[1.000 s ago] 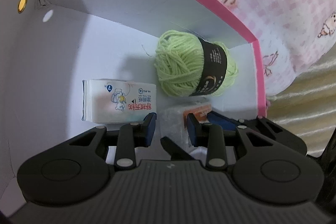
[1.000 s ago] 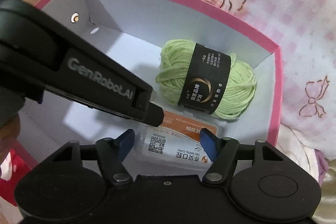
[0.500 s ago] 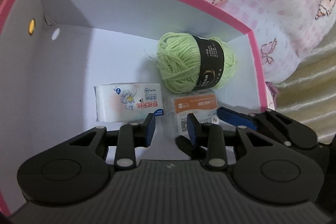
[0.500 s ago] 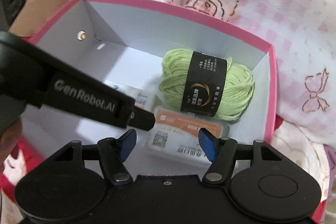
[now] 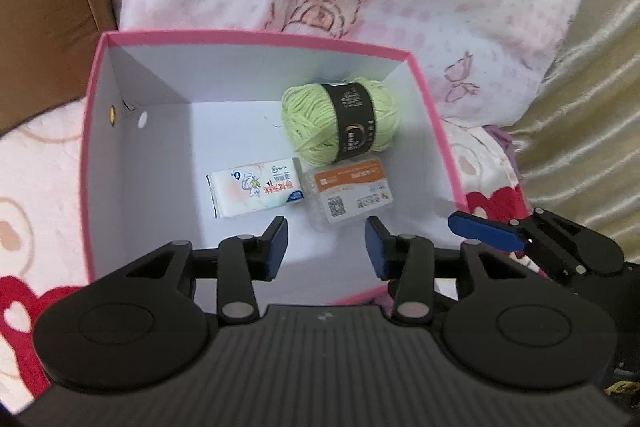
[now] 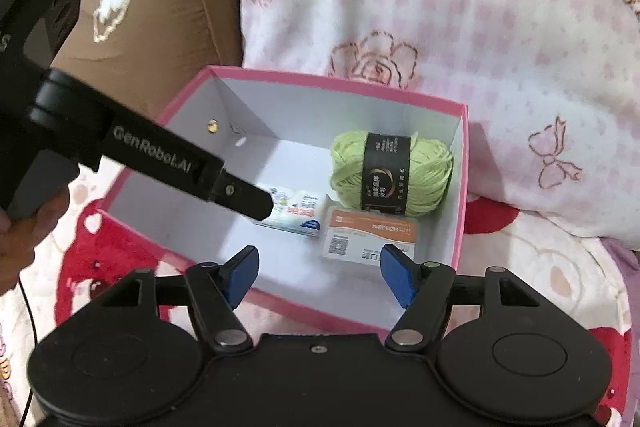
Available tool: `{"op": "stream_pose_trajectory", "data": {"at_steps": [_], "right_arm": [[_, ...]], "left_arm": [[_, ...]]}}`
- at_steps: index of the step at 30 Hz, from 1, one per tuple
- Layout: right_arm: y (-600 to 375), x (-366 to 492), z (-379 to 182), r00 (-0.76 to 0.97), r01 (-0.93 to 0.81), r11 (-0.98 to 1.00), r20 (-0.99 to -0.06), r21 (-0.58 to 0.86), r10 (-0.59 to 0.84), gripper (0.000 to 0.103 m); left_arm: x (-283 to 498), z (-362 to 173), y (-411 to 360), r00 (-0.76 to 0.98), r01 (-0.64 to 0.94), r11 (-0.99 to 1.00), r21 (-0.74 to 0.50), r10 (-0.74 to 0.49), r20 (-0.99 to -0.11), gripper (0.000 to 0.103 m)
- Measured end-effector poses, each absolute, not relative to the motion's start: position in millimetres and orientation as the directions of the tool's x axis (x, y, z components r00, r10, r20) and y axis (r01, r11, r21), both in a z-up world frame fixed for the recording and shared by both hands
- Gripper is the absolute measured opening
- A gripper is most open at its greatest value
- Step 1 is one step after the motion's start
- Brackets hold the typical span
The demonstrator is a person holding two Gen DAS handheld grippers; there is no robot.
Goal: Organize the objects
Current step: 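Withdraw the right tool up and out of the pink box, then move the left tool down toward the orange egg-shaped sponge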
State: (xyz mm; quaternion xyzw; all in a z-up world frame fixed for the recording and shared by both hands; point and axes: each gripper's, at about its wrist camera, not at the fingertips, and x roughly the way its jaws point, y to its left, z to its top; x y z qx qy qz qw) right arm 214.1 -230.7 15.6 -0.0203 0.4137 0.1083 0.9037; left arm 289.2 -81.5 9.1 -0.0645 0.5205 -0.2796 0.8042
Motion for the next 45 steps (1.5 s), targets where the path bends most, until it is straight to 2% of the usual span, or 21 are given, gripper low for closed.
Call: {"op": "stream_pose_trajectory", "data": {"at_steps": [6,16,20,21,33,39,45], "right_arm": [[-225,183,39,0.661,-0.250,0.967,-0.722,0.047,0.206,0.072],[-224,136,70,0.701,-0.242,0.965,-0.669,0.100,0.245,0.076],[-217,120,75,0.707,-0.237,0.965,-0.661,0.110,0.249,0.089],[-216,116,76,0.712,-0.231,0.967,-0.659,0.108,0.244,0.090],[-201,73,90,0.721,-0.254,0.960,-0.639,0.116,0.268,0.090],[-197,53,90,0.766,-0.267,0.959,-0.583,0.095,0.271,0.091],[-192,51,79,0.759,-0.263,0.962,-0.599,0.076,0.255,0.091]], "left_arm": [[271,35,-74,0.221,0.360,0.798,-0.483,-0.576,-0.787,0.044],[224,74,-67,0.234,0.447,0.802,-0.395,-0.531,-0.814,0.048],[207,82,-53,0.266,0.470,0.808,-0.354,-0.513,-0.816,0.048],[203,84,-50,0.275,0.480,0.808,-0.342,-0.508,-0.816,0.048],[165,102,-19,0.340,0.526,0.806,-0.272,-0.492,-0.802,0.057],[146,99,-15,0.378,0.558,0.803,-0.211,-0.472,-0.797,0.057],[135,93,-10,0.359,0.574,0.785,-0.233,-0.497,-0.790,0.057]]}}
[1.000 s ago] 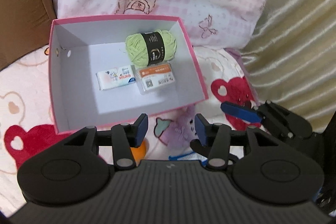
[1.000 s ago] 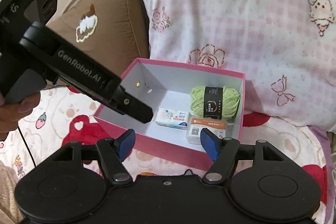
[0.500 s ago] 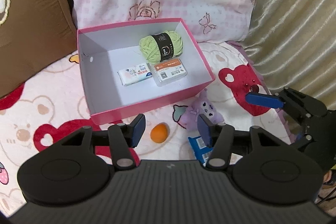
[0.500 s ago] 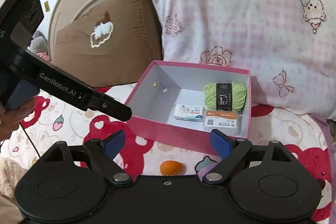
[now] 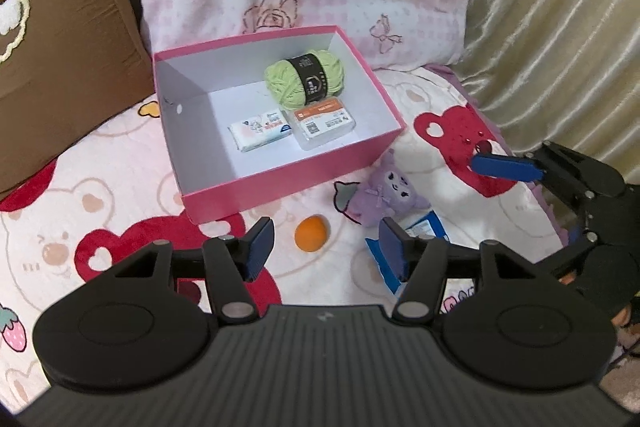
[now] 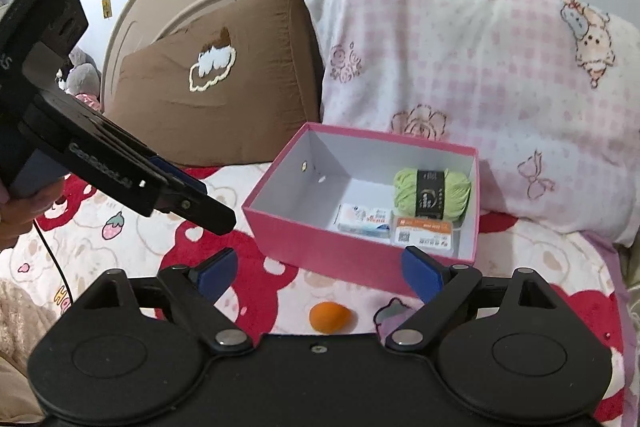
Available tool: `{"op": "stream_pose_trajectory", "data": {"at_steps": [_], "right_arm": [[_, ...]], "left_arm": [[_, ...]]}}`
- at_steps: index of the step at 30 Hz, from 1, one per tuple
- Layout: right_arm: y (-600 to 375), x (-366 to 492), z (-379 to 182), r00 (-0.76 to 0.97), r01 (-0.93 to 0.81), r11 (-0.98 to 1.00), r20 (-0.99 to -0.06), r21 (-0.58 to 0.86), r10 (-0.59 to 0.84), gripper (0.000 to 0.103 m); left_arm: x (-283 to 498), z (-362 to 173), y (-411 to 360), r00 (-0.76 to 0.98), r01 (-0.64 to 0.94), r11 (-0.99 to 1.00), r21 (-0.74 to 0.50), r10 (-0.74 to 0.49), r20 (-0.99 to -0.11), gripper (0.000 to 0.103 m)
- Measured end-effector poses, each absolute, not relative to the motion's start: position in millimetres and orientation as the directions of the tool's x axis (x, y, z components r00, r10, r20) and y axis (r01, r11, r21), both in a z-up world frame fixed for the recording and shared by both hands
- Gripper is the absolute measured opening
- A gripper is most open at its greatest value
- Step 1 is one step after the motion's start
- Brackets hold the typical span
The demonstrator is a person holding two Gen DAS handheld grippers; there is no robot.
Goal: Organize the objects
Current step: 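Move the left tool down toward the orange egg-shaped sponge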
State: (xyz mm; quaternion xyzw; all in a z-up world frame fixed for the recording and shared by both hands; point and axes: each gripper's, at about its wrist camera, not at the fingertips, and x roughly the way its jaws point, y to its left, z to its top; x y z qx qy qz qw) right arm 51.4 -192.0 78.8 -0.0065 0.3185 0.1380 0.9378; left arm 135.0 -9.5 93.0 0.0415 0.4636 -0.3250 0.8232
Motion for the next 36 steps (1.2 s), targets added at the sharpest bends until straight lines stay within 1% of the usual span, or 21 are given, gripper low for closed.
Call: {"op": "stream_pose_trajectory", "data": {"at_steps": [4,10,13,14,17,22,24,27,30,32,36], "right_arm": [[-188,48,79,0.768,-0.272,0.961,-0.589,0.057,0.253,0.091],[-187,55,65,0.725,-0.274,0.957,-0.634,0.092,0.269,0.091],[-187,54,57,0.722,-0.284,0.949,-0.620,0.139,0.307,0.091],[-185,54,55,0.720,-0.289,0.947,-0.620,0.141,0.312,0.091],[-175,54,45,0.707,-0.322,0.941,-0.634,0.106,0.314,0.091],[-161,57,21,0.684,-0.324,0.943,-0.671,0.071,0.285,0.091],[-157,60,11,0.682,-0.314,0.947,-0.677,0.072,0.278,0.089],[-154,63,-2,0.703,-0.288,0.957,-0.672,0.028,0.231,0.086],[-158,72,-15,0.696,-0.269,0.961,-0.677,0.062,0.238,0.084],[-159,77,-24,0.689,-0.261,0.963,-0.685,0.068,0.235,0.079],[-159,85,-44,0.678,-0.263,0.961,-0.694,0.080,0.243,0.076]], "left_arm": [[131,86,-6,0.365,0.589,0.771,-0.243,-0.522,-0.771,0.057],[131,65,3,0.373,0.570,0.780,-0.260,-0.527,-0.763,0.057],[131,54,8,0.371,0.563,0.779,-0.276,-0.537,-0.758,0.061],[131,50,10,0.372,0.557,0.780,-0.284,-0.541,-0.754,0.063],[130,41,15,0.391,0.540,0.793,-0.280,-0.532,-0.751,0.069],[128,25,14,0.400,0.537,0.803,-0.260,-0.514,-0.759,0.071],[128,18,13,0.401,0.541,0.799,-0.263,-0.520,-0.754,0.071],[130,5,10,0.389,0.536,0.795,-0.282,-0.530,-0.753,0.071],[130,-9,7,0.396,0.530,0.797,-0.290,-0.535,-0.747,0.071],[130,-15,5,0.406,0.528,0.797,-0.293,-0.539,-0.738,0.071],[133,-31,6,0.434,0.502,0.795,-0.341,-0.573,-0.695,0.071]]}}
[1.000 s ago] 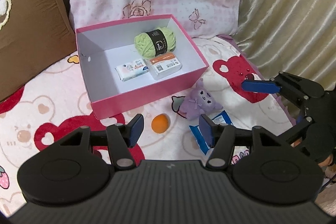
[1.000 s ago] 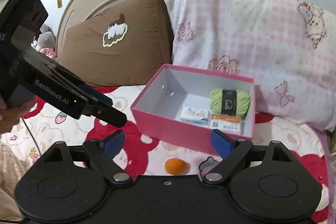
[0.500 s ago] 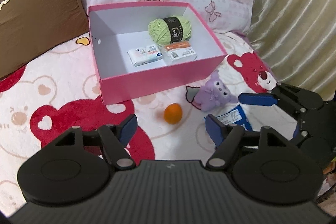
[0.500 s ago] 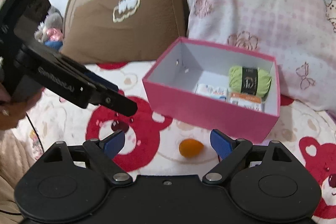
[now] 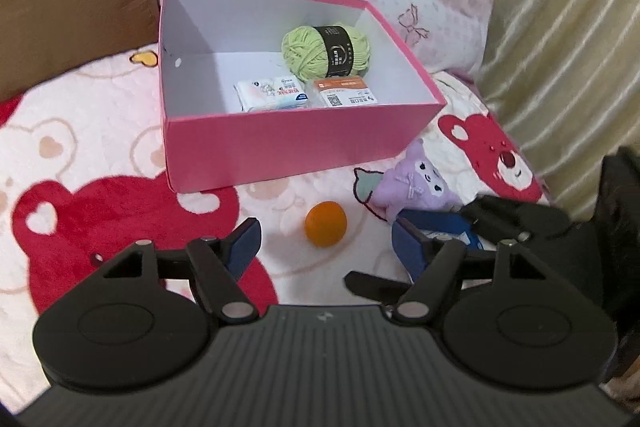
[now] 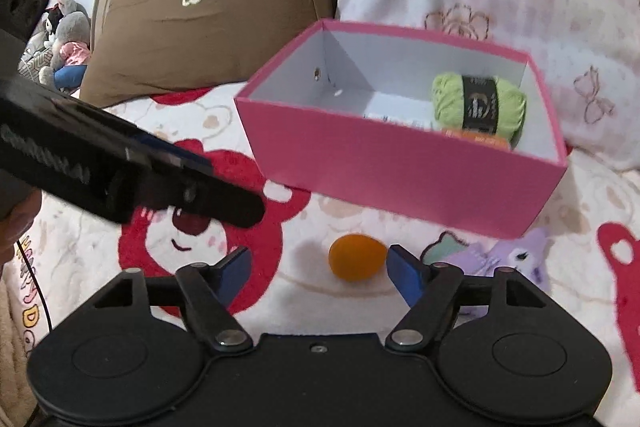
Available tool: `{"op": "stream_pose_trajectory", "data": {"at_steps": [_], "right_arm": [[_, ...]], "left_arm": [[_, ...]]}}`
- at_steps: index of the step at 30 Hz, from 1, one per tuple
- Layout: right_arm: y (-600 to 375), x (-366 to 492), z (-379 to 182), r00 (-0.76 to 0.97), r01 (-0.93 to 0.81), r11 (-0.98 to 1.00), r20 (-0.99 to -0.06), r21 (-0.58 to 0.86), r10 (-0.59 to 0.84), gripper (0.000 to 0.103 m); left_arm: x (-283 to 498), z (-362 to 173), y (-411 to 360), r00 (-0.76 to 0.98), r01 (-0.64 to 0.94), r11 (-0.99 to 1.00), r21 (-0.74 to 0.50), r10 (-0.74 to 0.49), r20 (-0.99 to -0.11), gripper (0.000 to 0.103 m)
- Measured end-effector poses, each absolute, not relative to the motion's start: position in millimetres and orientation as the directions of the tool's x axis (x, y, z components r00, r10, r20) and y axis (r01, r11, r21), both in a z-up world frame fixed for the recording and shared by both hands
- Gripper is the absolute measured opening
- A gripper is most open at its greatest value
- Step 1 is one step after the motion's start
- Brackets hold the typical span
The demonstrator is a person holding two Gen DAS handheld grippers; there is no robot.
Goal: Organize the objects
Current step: 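Move the left tool down toward the orange egg-shaped sponge, then close the left tool on the orange sponge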
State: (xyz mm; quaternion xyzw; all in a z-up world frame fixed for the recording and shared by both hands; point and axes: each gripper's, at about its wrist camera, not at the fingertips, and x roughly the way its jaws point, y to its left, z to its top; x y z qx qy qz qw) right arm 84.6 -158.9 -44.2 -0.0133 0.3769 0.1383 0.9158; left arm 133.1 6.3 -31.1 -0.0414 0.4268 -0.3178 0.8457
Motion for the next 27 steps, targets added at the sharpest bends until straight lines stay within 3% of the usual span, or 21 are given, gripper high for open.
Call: {"op": "stream_pose_trajectory", "data": {"at_steps": [11,27], "right_arm": [[-167,107,-90,0.670,-0.223,0.972,-0.713,0.075,0.209,0.062],[-166,132,-120,0.649,-0.258,0.966,-0.735,0.032,0.198,0.061]], "left_arm": [[141,-79,-1,0.449,0.451,0.808,-0.379,-0.572,-0.686,0.071],[166,-127,-33,0.437,0.431,0.800,-0.419,-0.591,-0.678,0.069]]}}
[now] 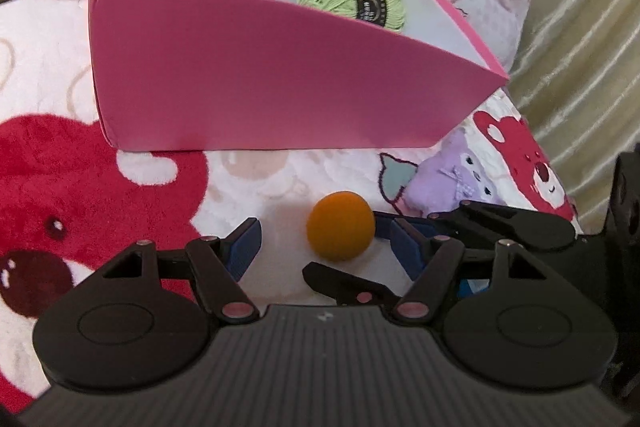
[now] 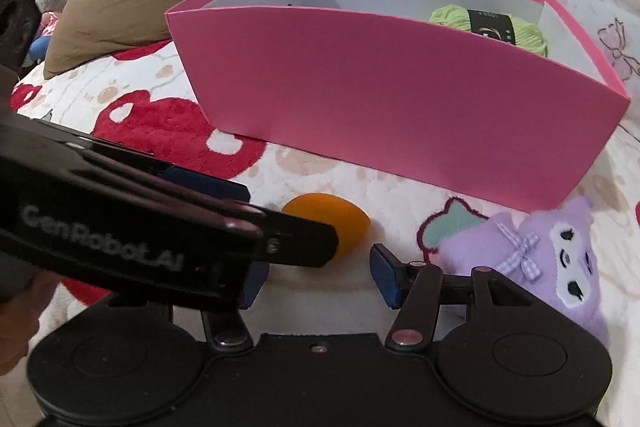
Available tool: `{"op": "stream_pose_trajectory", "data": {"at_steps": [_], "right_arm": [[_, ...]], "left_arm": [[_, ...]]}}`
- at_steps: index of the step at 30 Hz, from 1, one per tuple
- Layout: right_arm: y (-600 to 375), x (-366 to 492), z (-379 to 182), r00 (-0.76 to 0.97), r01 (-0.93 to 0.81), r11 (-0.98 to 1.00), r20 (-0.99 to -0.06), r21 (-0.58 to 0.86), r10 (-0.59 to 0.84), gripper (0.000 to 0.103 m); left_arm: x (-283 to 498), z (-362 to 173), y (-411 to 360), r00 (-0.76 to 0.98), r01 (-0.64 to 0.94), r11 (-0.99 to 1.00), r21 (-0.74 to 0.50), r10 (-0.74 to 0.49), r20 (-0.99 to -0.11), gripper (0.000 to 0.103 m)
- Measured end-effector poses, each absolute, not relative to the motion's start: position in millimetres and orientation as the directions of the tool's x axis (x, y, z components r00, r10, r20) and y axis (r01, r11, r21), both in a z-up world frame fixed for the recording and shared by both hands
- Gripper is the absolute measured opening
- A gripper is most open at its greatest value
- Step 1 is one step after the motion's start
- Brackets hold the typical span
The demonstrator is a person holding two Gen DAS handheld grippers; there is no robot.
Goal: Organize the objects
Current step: 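Close the left tool on the orange sponge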
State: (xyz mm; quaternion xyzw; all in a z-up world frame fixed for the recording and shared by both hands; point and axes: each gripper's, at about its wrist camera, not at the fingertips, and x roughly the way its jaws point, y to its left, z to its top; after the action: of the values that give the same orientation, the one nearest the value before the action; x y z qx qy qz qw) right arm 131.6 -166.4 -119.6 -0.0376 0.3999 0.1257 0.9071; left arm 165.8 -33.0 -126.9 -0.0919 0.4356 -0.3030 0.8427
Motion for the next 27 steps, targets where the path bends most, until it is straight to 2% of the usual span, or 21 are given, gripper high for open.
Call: {"op": "stream_pose_trajectory", "data": {"at_steps": [4,9,17,27], "right_arm": [[-169,132,-122,0.648,-0.255,0.966,-0.734,0.039,0.201,0.061],[-168,133,-123,0.651,-0.256,0.966,-0.731,0.039,0.202,0.060],[-169,135,-119,0.652,-0.254,0.966,-0.729,0.051,0.210,0.050],[-166,126,-112,0.663,-0.254,0.966,-0.719,0.049,0.211,0.050]], "left_arm": [[169,-135,-36,0.435,0.432,0.801,-0.414,-0.587,-0.682,0.059],[166,-133,-36,0.416,0.463,0.761,-0.454,-0.639,-0.646,0.037],[162,-128,-37,0.405,0.487,0.745,-0.456,-0.655,-0.638,0.033],[156,-115,-37,0.383,0.497,0.750,-0.436,-0.640,-0.666,0.033]]}}
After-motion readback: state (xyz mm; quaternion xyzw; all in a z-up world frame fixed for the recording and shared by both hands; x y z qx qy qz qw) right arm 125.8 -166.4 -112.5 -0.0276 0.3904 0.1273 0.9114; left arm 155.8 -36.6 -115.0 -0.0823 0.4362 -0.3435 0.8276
